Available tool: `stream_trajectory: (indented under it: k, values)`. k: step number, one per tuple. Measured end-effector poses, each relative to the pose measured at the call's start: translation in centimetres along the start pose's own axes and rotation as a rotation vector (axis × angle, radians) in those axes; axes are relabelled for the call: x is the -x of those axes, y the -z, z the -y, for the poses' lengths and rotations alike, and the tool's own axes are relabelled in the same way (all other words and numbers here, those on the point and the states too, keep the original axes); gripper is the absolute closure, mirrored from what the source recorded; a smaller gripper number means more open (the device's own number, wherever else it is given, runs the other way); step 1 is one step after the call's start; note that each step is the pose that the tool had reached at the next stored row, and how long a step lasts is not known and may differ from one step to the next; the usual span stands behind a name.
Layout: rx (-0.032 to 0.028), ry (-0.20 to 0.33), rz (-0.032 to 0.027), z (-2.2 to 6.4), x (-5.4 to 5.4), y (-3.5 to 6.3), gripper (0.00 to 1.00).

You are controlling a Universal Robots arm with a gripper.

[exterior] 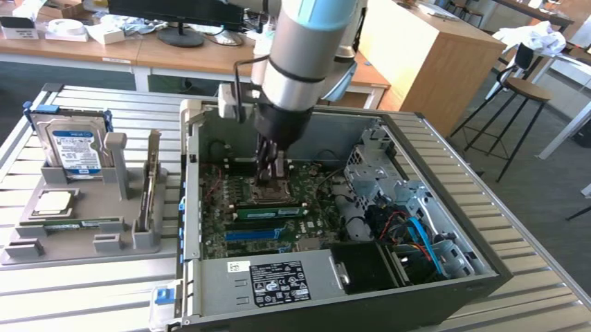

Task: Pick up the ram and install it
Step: 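Press down the ram until it locks into place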

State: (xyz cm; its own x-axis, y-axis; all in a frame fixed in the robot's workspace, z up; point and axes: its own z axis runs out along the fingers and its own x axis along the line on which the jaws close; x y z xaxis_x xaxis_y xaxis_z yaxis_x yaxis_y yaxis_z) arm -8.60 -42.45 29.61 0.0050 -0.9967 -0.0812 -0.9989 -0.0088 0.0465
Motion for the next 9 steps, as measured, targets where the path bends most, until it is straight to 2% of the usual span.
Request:
stream_trajectory:
  k: [9]
  values:
    - [0.0000,0.000,-0.0001,-0.15,0.3,3.28,0.90]
